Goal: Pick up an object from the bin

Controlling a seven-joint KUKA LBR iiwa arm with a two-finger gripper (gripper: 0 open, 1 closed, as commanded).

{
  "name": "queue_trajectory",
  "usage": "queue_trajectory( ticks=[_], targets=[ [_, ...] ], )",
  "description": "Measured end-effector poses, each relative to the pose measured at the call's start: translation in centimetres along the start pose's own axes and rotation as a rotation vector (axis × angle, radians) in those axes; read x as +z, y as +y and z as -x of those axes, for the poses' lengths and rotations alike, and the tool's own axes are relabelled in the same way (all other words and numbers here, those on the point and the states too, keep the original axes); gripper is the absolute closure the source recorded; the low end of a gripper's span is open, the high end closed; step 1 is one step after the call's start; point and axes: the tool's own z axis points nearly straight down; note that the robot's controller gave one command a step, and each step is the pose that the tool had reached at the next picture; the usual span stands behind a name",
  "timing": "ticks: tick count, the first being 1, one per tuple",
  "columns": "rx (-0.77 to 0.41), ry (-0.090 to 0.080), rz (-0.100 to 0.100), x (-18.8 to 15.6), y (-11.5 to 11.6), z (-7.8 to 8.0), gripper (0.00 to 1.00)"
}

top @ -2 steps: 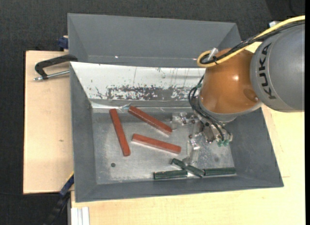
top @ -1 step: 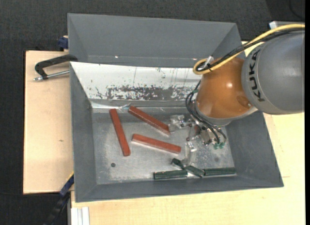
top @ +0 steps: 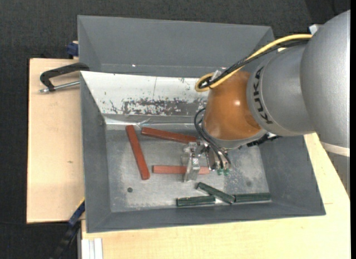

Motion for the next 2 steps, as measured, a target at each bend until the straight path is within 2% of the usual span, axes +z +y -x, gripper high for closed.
queue_trajectory(
  ticks=[1, 2],
  targets=[
    [0.000, 0.000, 0.000, 0.0, 0.0, 0.0, 1.00],
    [0.023, -0.004, 0.000, -16.4, 1.2, 1.0, 1.00]
  ],
)
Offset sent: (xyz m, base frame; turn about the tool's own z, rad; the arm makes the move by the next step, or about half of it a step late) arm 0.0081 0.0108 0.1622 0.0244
